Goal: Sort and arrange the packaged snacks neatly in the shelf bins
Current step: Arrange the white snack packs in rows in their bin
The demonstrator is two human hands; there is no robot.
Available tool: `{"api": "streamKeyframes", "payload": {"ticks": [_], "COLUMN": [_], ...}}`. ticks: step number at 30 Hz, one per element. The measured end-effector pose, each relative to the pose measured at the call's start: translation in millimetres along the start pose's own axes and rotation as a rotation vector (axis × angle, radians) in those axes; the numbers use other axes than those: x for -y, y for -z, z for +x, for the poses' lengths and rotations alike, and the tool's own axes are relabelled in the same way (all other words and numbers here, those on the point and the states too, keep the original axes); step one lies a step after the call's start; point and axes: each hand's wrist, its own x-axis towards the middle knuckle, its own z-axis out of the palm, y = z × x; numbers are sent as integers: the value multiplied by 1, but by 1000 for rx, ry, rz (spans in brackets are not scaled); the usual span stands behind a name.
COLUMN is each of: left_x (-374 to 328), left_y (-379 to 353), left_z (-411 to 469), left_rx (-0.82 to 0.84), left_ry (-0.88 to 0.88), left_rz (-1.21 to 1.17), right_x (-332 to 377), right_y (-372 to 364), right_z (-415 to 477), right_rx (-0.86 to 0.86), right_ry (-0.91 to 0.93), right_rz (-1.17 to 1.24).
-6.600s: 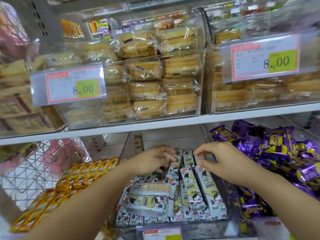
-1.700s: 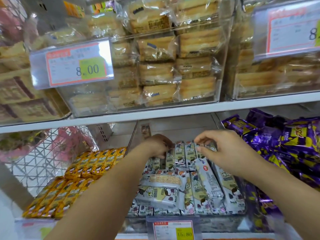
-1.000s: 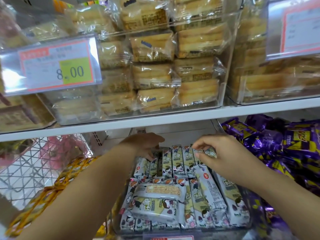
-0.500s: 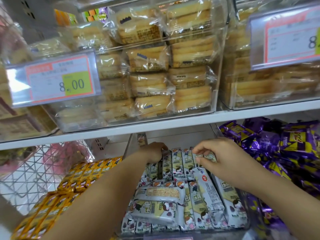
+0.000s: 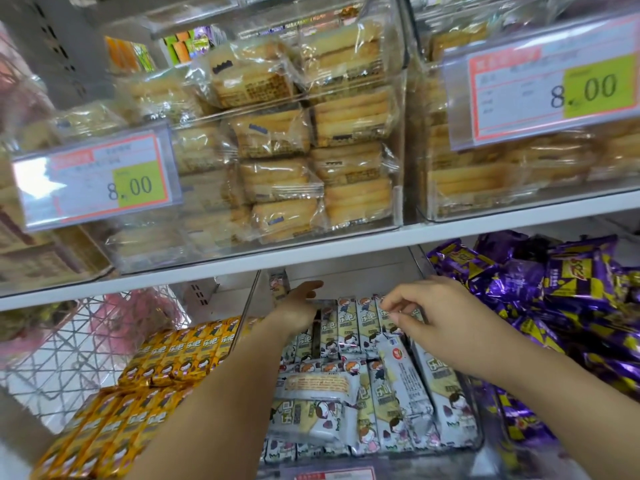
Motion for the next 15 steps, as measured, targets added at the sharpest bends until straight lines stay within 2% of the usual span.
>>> {"api": "streamKeyframes", "payload": {"ticks": [6,8,10,15], "left_x": [-2,0,1,-3], "left_y": [-6,-7,-9,-14], "left_z": [-9,-8,-8,0], "left_rx": [-78,-115,-124,14], "left_ry": [-22,-23,-45,-104], "left_rz": [-236,-247,-160,203], "right_x": [2,2,1,-1], "right_y": [0,0,2,3], "right_z": [1,1,0,-2], "right_rx": [4,3,3,0], "right_ry": [6,2,0,-4], "right_rz": [4,-3,3,6]}}
